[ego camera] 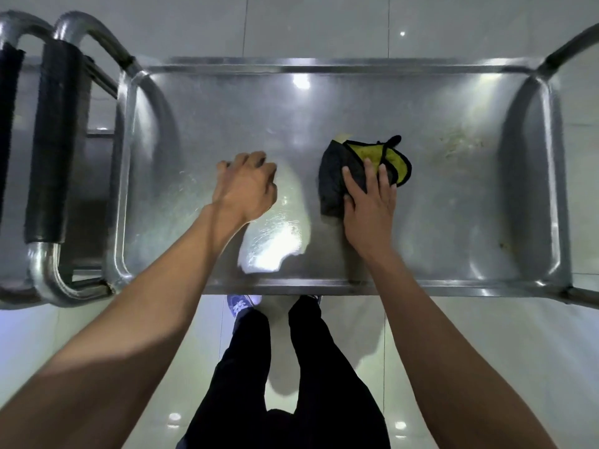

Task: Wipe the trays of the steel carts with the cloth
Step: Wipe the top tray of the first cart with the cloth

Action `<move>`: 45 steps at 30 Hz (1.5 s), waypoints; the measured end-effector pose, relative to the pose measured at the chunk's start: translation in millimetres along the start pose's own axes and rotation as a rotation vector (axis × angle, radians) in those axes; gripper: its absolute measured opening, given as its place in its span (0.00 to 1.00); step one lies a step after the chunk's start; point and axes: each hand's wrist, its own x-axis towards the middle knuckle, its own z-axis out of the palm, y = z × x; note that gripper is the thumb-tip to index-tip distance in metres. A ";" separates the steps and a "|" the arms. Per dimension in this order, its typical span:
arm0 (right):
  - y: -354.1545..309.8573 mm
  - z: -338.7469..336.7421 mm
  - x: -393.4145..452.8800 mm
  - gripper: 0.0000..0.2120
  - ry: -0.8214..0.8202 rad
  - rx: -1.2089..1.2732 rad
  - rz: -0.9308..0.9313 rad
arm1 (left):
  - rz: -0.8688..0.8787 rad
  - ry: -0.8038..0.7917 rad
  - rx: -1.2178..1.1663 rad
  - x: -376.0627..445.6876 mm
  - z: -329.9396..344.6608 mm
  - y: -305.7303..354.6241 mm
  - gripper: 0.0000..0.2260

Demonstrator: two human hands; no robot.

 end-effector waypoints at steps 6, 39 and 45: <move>-3.9 6.0 -4.4 0.24 0.024 -0.022 -0.005 | -0.008 0.079 -0.032 -24.8 6.6 -10.3 0.13; -235.5 108.0 -87.7 0.25 -0.078 -0.078 -0.329 | -0.363 0.095 -0.208 -205.9 52.7 -132.8 0.15; -258.3 119.7 -75.8 0.23 -0.122 -0.069 -0.470 | -0.413 0.120 -0.169 -225.5 69.9 -128.5 0.17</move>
